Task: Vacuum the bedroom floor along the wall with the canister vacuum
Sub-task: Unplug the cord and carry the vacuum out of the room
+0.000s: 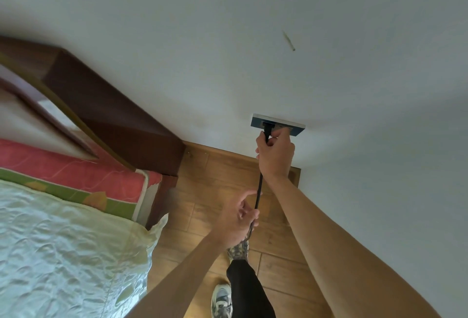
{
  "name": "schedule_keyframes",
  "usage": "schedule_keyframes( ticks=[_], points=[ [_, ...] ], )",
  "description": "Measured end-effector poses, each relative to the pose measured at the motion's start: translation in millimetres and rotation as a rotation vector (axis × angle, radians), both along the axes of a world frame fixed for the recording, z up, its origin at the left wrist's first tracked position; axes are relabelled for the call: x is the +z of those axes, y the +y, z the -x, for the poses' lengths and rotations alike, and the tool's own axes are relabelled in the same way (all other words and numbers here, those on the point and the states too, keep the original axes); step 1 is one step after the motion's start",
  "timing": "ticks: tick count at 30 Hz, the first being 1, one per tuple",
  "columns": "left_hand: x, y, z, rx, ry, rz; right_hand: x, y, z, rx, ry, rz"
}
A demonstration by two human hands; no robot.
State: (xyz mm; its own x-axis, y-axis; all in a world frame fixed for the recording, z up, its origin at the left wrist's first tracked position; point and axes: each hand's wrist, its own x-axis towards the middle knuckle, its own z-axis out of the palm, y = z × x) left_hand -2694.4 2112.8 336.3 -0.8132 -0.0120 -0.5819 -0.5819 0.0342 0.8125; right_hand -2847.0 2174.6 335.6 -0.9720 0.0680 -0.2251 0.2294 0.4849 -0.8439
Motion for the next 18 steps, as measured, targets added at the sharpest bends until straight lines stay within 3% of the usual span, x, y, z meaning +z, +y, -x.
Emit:
schedule_keyframes(
  ticks=[8,18],
  points=[
    [12.1,1.3,-3.9,0.009,-0.097,-0.078,3.4,2.6,-2.3,0.063,0.005,-0.078],
    [26.5,-3.8,-10.4,0.101,-0.076,-0.192,12.2,-2.4,-6.8,0.052,0.008,-0.096]
  ],
)
